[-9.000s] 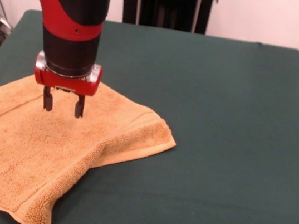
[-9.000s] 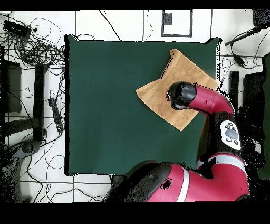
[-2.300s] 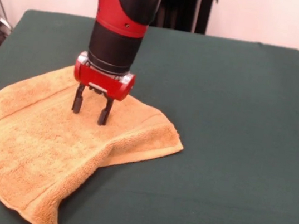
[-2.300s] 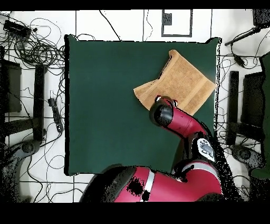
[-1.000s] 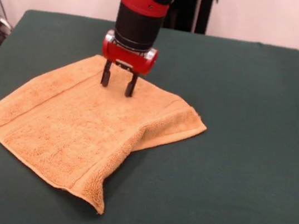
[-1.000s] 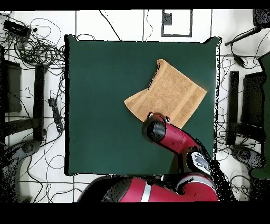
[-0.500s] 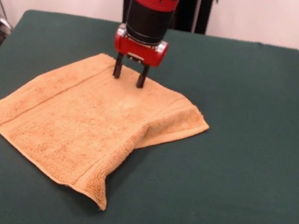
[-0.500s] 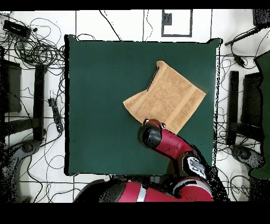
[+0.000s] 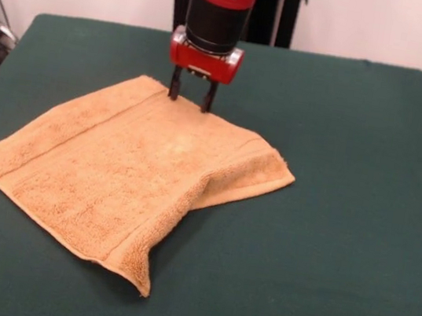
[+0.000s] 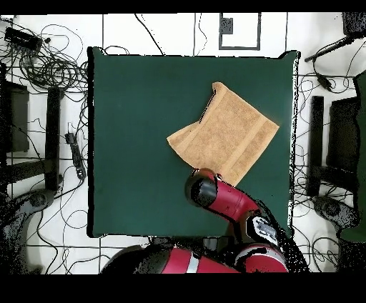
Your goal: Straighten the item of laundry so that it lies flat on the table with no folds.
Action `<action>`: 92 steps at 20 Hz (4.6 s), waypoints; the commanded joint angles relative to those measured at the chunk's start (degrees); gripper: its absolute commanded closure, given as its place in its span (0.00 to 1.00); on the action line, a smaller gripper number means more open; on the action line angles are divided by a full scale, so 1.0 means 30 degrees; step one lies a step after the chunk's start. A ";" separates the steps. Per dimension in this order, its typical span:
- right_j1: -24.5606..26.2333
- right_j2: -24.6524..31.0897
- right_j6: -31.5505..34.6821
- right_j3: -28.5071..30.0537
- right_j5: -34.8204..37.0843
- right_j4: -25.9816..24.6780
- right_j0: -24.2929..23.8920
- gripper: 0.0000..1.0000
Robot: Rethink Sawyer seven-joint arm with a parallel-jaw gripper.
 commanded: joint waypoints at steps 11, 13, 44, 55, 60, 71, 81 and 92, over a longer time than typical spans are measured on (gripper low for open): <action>0.1614 0.1698 -0.0468 -0.6280 0.8921 -0.1716 -0.1009 0.00; 0.2221 0.1826 -0.0783 -0.7903 0.9804 -0.2032 -0.1353 0.00; 0.4896 0.2853 -0.0817 -1.5221 1.4274 -0.3798 -0.2620 0.00; 0.4929 0.3104 -0.0519 -1.4474 1.2812 -0.4151 -0.2871 0.00; 0.4837 0.2981 -0.0133 -1.4095 1.2467 -0.4128 -0.2854 0.00; -0.1556 0.3078 -0.0883 -1.0994 1.3810 -0.3286 -0.3354 0.00; -0.1437 0.2900 -0.2143 -1.6164 1.9517 -0.3926 -0.3741 0.00; 0.0114 0.4036 -0.3324 -1.6769 1.8313 -0.4576 -0.4301 0.00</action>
